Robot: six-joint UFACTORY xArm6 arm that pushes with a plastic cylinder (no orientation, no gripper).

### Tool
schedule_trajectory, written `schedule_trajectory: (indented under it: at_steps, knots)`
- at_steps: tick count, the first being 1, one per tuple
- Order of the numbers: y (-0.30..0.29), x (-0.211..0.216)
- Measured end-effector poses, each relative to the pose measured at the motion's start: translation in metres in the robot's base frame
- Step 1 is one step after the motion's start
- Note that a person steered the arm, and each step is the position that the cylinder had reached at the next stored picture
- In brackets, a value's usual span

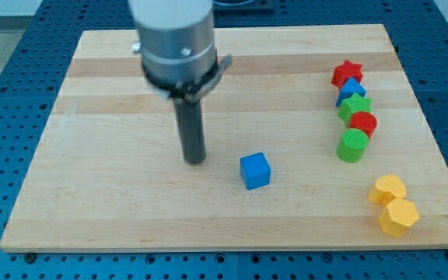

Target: Place the blue cube towards the centre of the board

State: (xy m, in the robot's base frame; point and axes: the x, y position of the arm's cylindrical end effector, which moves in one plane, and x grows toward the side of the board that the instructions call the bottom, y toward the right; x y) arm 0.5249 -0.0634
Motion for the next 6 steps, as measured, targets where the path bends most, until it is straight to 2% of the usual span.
schedule_trajectory:
  at_steps: [1, 2, 3, 5, 6]
  knots:
    - [0.033, 0.076]
    - [0.107, 0.070]
    - [0.139, 0.040]
    - [0.081, 0.009]
    - [0.047, -0.023]
